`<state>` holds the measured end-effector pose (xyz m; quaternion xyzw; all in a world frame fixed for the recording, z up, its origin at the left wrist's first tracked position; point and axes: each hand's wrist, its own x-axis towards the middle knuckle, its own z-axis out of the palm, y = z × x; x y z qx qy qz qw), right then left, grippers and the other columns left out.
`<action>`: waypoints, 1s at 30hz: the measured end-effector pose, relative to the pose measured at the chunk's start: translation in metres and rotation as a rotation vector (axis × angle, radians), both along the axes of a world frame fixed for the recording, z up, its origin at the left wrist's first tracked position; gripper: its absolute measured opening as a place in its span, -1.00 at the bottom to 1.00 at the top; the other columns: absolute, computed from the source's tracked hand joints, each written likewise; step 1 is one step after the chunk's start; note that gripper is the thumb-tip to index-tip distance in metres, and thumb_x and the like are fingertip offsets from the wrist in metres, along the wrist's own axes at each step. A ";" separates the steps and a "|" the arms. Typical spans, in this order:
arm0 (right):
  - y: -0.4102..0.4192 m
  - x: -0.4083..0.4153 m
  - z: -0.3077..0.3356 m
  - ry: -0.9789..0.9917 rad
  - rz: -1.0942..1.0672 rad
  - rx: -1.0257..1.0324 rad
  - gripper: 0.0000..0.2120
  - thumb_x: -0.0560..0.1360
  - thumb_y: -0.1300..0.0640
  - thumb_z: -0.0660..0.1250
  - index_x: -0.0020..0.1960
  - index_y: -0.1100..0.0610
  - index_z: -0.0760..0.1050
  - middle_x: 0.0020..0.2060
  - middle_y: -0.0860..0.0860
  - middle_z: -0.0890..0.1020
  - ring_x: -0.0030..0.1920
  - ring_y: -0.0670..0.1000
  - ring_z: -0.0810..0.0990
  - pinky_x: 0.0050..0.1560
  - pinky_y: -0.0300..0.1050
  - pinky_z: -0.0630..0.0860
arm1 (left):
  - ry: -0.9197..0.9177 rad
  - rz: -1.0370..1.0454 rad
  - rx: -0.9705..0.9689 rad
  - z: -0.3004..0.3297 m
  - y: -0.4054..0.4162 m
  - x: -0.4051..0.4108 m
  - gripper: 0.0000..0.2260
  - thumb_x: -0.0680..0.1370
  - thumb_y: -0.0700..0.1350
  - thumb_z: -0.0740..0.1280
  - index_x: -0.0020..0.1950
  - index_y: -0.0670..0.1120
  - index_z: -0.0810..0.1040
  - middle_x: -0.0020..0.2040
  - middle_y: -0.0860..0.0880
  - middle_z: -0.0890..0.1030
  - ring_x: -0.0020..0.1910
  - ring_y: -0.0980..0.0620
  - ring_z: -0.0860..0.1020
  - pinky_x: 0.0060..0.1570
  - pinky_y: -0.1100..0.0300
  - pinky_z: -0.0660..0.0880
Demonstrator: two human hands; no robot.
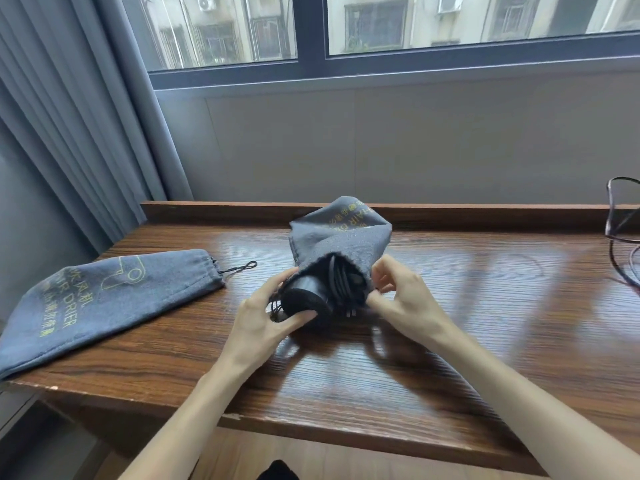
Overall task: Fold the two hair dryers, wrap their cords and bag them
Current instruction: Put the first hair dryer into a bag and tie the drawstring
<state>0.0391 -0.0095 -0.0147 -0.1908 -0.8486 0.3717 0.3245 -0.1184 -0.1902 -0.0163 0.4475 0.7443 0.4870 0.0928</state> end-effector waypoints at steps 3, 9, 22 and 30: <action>-0.001 0.004 0.001 -0.069 -0.021 0.010 -0.74 0.38 0.07 0.47 -0.07 0.07 0.41 -0.29 -0.08 0.54 -0.32 -0.09 0.53 -0.23 -0.16 0.54 | -0.160 -0.018 -0.050 -0.001 0.001 -0.012 -0.41 0.32 -0.08 0.59 0.32 0.05 0.51 0.10 0.05 0.67 0.14 0.17 0.61 0.18 0.28 0.50; 0.003 0.002 0.007 -0.109 -0.049 0.001 -0.73 0.41 -0.03 0.47 -0.13 0.05 0.40 -0.29 -0.09 0.55 -0.28 -0.09 0.50 -0.22 -0.23 0.44 | -0.195 0.022 0.001 0.005 0.007 -0.006 -0.55 0.32 -0.09 0.59 0.19 -0.04 0.62 -0.02 0.07 0.72 0.02 0.18 0.66 0.11 0.27 0.55; 0.023 -0.014 0.064 0.093 -0.165 -0.366 -0.82 0.40 0.25 0.50 -0.20 0.16 0.48 -0.37 0.12 0.61 -0.48 0.02 0.61 -0.40 -0.14 0.51 | -0.710 0.019 0.285 0.055 0.039 0.002 -0.83 0.61 -0.24 0.26 -0.03 -0.24 0.63 -0.02 -0.20 0.66 -0.08 -0.12 0.62 -0.07 0.15 0.65; 0.025 -0.006 0.093 0.090 -0.096 -0.592 -0.89 0.47 0.31 0.41 -0.11 0.30 0.48 -0.39 0.17 0.57 -0.56 -0.09 0.58 -0.51 -0.31 0.51 | -0.770 -0.005 0.324 0.065 0.048 -0.003 -0.89 0.56 -0.29 0.31 -0.07 -0.29 0.62 -0.23 -0.08 0.72 -0.24 0.05 0.67 -0.12 0.23 0.64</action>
